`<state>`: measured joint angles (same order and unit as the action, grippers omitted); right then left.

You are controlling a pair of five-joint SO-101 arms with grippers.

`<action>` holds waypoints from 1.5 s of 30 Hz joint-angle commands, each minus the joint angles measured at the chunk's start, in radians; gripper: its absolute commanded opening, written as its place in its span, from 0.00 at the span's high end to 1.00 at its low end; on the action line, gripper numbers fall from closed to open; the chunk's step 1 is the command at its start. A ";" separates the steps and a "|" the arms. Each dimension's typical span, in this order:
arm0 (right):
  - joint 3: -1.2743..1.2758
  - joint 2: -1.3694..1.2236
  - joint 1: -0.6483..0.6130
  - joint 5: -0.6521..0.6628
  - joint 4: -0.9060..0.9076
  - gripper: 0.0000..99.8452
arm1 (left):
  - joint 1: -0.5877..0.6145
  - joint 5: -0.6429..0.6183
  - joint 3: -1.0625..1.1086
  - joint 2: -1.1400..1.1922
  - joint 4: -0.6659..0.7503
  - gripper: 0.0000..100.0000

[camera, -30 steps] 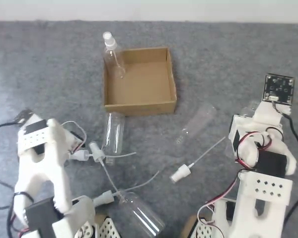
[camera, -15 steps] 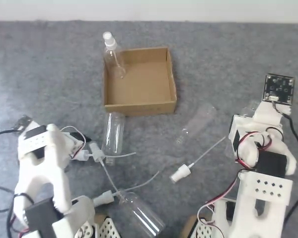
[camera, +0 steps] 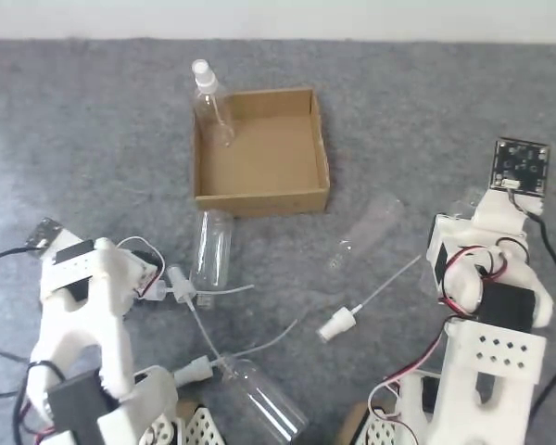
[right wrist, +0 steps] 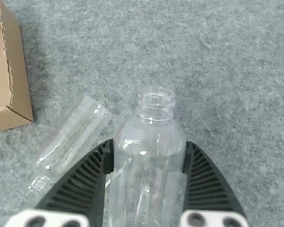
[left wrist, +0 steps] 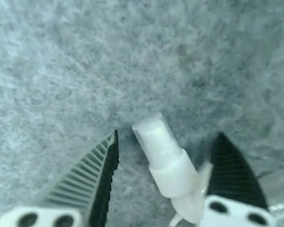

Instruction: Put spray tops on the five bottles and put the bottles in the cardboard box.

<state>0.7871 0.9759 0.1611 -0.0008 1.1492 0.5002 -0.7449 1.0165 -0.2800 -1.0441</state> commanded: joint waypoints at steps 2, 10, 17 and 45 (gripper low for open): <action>-0.009 0.028 -0.013 0.003 -0.018 0.90 | -0.003 -0.008 -0.002 -0.037 0.071 0.87; -0.009 0.028 -0.013 0.003 -0.018 0.90 | -0.003 -0.008 -0.010 -0.044 0.072 0.93; -0.009 0.030 -0.013 0.003 -0.018 0.90 | -0.003 -0.008 -0.051 -0.044 0.068 0.99; -0.009 0.031 -0.013 0.003 -0.018 0.90 | -0.058 -0.002 0.033 -0.035 0.068 0.88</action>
<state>0.7871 0.9759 0.1611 -0.0008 1.1492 0.4419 -0.7480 1.0533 -0.2816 -0.9874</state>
